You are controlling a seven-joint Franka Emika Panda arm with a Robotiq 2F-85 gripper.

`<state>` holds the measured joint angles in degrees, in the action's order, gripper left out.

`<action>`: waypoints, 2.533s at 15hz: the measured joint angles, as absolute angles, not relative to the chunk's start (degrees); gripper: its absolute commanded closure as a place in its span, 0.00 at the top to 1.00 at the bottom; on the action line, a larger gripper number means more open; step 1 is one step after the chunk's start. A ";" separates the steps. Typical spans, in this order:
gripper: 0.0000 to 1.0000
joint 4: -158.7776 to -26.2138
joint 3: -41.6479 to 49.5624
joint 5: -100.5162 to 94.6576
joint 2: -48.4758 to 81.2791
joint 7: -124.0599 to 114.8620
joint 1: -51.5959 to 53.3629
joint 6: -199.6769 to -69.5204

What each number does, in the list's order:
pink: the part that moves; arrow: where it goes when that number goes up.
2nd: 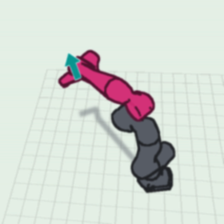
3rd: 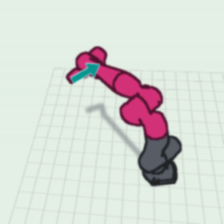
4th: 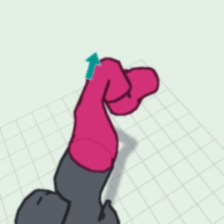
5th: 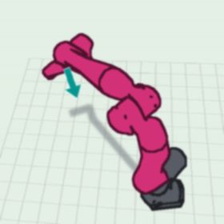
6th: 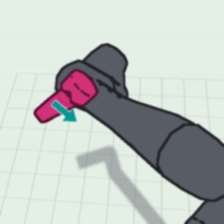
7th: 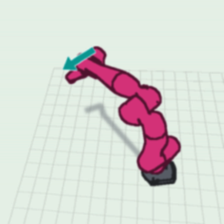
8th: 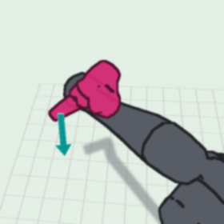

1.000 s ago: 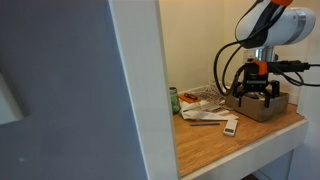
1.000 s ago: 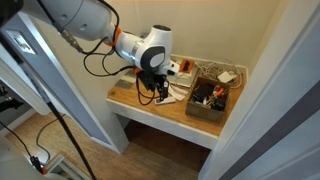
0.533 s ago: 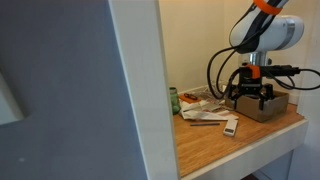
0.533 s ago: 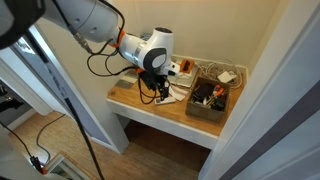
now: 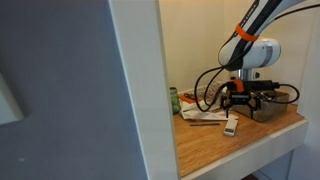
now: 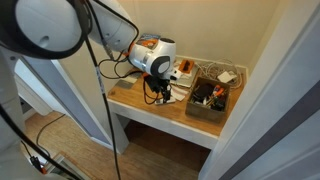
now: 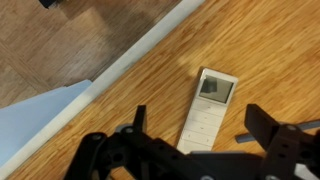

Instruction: Pick up the white remote and put it on the gray and white object on the left

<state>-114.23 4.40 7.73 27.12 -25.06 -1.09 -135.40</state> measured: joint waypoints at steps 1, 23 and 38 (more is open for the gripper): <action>1.00 -113.28 4.51 7.73 28.33 -25.51 -0.99 -135.66; 0.35 -104.20 4.76 7.74 38.34 -26.94 -0.45 -136.12; 1.00 -103.14 5.11 7.74 39.00 -26.98 0.43 -134.34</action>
